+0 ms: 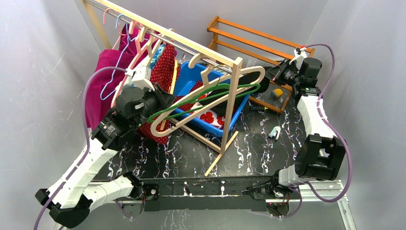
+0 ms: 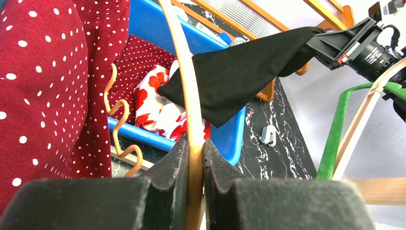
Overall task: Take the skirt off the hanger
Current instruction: Remove the skirt from the hanger, then place the skirt in the bin.
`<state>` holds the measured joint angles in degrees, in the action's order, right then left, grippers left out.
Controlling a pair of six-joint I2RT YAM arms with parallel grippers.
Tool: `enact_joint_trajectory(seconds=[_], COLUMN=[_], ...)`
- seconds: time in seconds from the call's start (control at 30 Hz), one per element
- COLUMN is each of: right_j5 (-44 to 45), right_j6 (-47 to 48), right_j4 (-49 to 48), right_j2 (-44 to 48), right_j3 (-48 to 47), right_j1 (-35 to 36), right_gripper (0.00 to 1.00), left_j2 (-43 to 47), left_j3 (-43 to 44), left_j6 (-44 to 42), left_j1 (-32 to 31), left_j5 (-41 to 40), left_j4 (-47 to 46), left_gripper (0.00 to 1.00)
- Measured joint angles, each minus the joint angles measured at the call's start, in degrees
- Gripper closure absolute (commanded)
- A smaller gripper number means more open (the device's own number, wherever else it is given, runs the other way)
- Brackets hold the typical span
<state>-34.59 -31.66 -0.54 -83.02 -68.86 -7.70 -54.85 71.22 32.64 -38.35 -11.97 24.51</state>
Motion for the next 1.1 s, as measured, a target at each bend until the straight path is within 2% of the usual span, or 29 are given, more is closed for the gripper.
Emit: enact_joint_trajectory(seconds=[0.43,0.63,0.93,1.1], right_j5=[0.13,-2.54,-7.08,-8.22], right_j6=[-2.01,-7.21,-8.87,-9.35], right_j4=[-1.44,-7.15,-9.14,-9.05], right_j2=[0.72,0.17,-5.42,-7.23], right_j3=[-12.59,-17.59,-20.81,-20.83], right_j1=[2.80,4.00,17.64,19.71], right_gripper=[1.00,1.00,1.00,1.00], left_j2=[1.51,1.57,1.16,1.16], left_j3=[-1.62,-1.99,-1.97,-1.90], left_j6=[0.44,0.68,1.95,2.47], left_j1=[-0.02,0.00,0.00,0.00], left_j5=[-3.37,-2.80,0.87,1.09], left_j4=[0.20,-0.04,-0.04,0.22], left_gripper=[1.00,1.00,1.00,1.00])
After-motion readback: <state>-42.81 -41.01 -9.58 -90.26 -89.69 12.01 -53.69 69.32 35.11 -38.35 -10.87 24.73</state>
